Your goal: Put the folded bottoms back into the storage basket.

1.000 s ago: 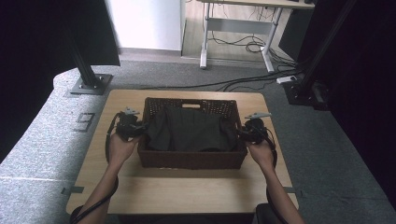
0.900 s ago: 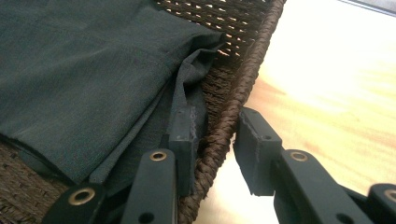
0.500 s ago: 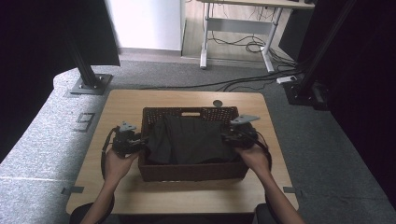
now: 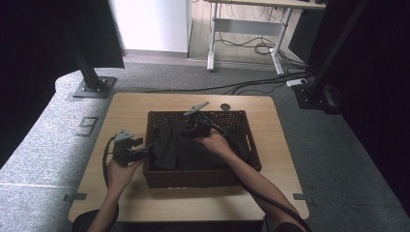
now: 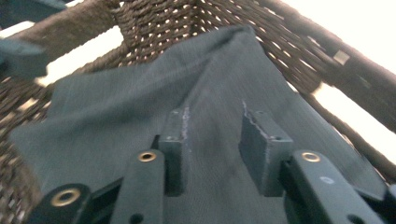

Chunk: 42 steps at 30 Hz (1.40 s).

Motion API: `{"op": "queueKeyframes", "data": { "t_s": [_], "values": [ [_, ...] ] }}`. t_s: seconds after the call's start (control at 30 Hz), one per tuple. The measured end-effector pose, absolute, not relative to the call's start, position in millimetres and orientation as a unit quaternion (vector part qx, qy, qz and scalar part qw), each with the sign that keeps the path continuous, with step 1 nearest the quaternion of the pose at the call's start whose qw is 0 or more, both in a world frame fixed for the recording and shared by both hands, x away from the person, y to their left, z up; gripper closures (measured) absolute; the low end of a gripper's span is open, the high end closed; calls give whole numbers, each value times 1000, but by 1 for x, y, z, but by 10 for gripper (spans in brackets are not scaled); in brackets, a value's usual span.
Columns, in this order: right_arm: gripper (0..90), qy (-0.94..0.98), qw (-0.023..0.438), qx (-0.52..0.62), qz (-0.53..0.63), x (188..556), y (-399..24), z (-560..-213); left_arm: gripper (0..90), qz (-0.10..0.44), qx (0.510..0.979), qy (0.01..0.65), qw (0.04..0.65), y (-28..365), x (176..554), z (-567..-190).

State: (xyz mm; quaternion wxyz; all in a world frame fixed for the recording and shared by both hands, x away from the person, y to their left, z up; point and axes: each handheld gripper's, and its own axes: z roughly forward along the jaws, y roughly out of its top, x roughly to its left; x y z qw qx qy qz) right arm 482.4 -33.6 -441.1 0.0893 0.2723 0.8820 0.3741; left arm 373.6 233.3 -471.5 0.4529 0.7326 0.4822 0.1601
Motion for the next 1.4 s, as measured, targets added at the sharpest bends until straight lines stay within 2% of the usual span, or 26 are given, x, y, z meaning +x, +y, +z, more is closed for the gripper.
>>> {"op": "queueKeyframes", "data": {
  "t_s": [0.27,0.47,0.5,0.6,0.63,0.7,0.77,0.93,1.13,1.23,1.3,1.33,1.4],
  "values": [
    [675,905,86,261,324,518,12,-470,405,155,740,475,450,233,376,-472],
    [676,919,85,248,293,527,26,-498,407,155,741,473,451,233,376,-473],
    [667,918,85,250,296,526,26,-500,401,154,740,473,452,233,376,-473],
    [486,909,74,263,316,522,21,-492,353,155,740,473,453,233,375,-470],
    [459,906,80,264,321,519,17,-486,342,155,741,470,454,233,374,-468],
    [375,898,86,268,337,512,7,-474,336,161,745,465,451,231,370,-464],
    [332,889,83,279,353,503,-9,-462,334,164,754,458,442,229,367,-460],
    [306,869,101,315,368,475,-69,-441,324,167,771,451,418,224,358,-459],
    [311,853,180,363,328,424,-156,-426,336,158,775,454,409,222,351,-461],
    [335,831,225,407,304,399,-197,-426,411,156,779,461,396,222,351,-460],
    [438,815,251,427,299,385,-220,-428,495,155,780,466,388,221,352,-460],
    [506,811,244,443,293,382,-229,-430,522,153,779,469,385,220,353,-460],
    [574,807,214,473,282,379,-242,-440,543,156,782,469,379,219,354,-459]
  ]
}}
